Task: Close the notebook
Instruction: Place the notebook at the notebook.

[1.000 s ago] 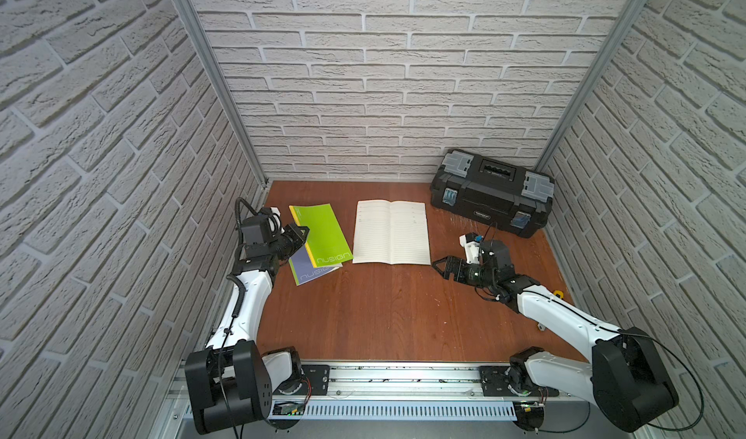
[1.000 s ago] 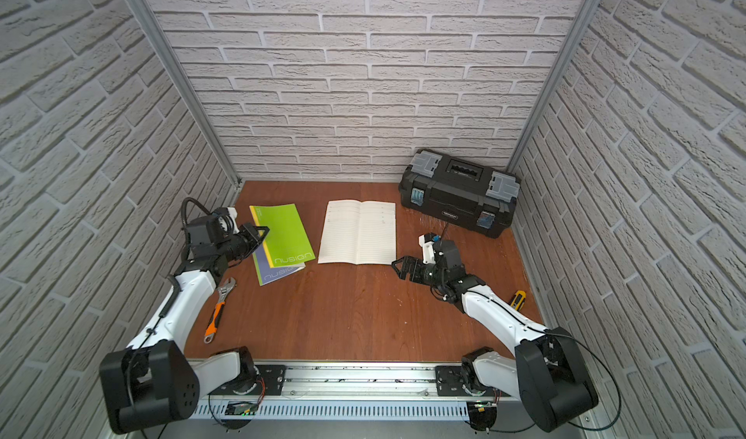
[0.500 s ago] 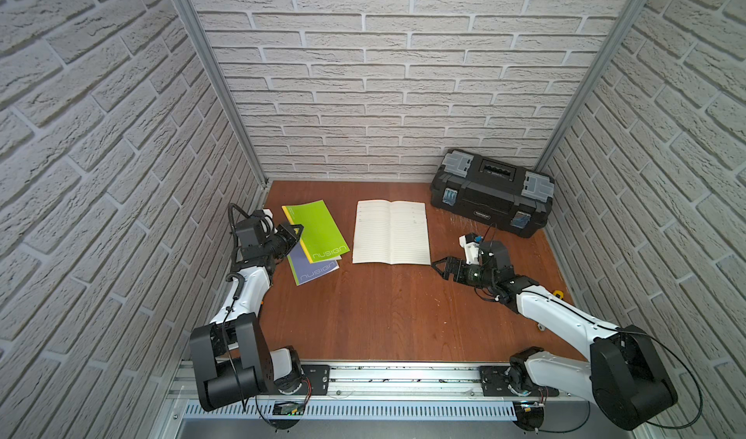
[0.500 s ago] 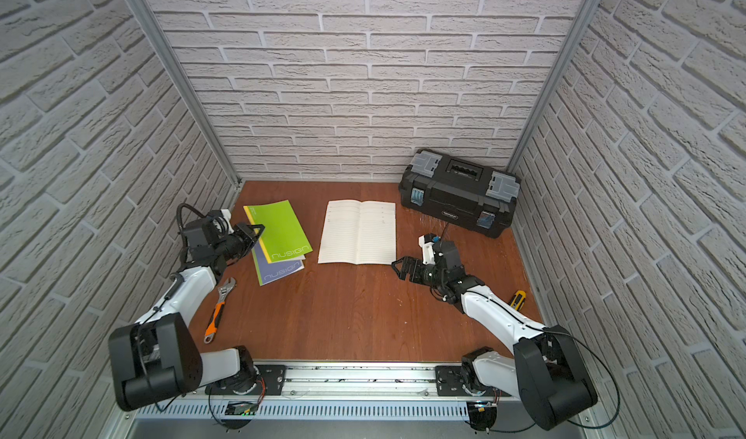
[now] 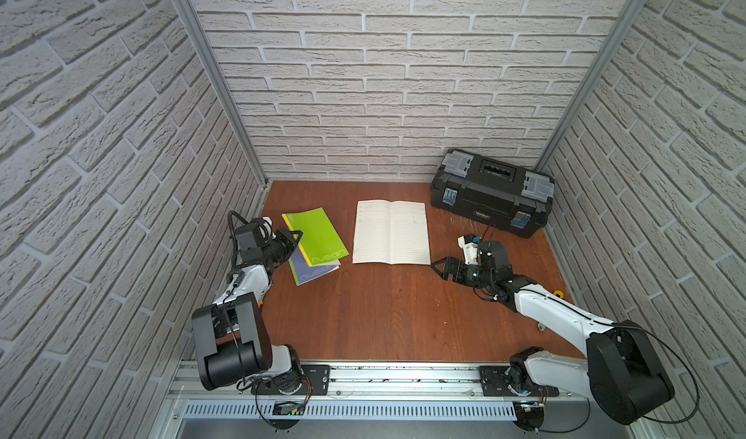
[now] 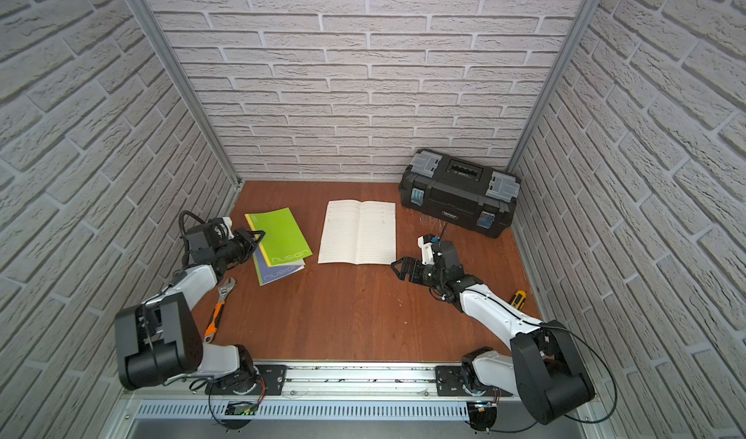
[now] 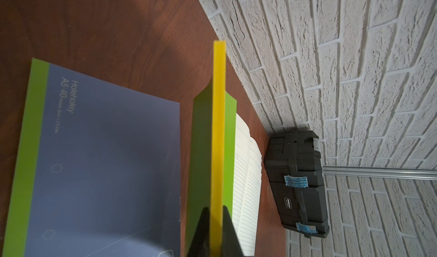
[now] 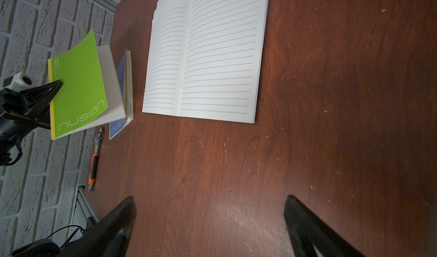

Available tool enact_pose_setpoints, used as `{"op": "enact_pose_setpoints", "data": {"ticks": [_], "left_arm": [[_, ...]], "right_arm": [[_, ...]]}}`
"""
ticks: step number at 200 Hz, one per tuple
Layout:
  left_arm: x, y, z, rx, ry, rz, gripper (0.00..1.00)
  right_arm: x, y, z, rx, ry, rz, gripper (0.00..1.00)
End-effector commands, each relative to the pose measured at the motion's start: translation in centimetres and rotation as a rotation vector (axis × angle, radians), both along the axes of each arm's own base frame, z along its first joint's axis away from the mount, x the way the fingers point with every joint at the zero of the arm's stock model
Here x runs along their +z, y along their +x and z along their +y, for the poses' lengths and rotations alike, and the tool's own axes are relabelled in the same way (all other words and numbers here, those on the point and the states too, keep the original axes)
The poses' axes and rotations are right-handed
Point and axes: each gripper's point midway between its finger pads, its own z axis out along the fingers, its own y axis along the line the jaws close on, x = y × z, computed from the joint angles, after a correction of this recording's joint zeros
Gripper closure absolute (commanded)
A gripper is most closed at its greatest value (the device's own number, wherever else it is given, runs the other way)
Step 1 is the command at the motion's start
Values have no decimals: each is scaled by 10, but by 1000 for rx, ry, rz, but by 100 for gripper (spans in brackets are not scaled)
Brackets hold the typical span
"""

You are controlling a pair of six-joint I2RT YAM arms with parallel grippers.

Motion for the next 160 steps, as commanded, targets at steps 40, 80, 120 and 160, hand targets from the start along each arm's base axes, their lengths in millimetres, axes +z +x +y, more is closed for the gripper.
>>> {"op": "enact_pose_setpoints", "data": {"ticks": [40,80,120,160], "left_arm": [[-13,3,10,-17,55,20,100],[-24,0,17,-11,111,85,100],[-28,-2,25,-6,181,126,100],[-42,2,31,-4,202,165,100]], "right_arm": [[2,1,3,7,16,-23,3],[4,0,2,8,10,-28,3],[4,-1,1,8,4,-28,3],[2,-1,2,14,6,-21,3]]}}
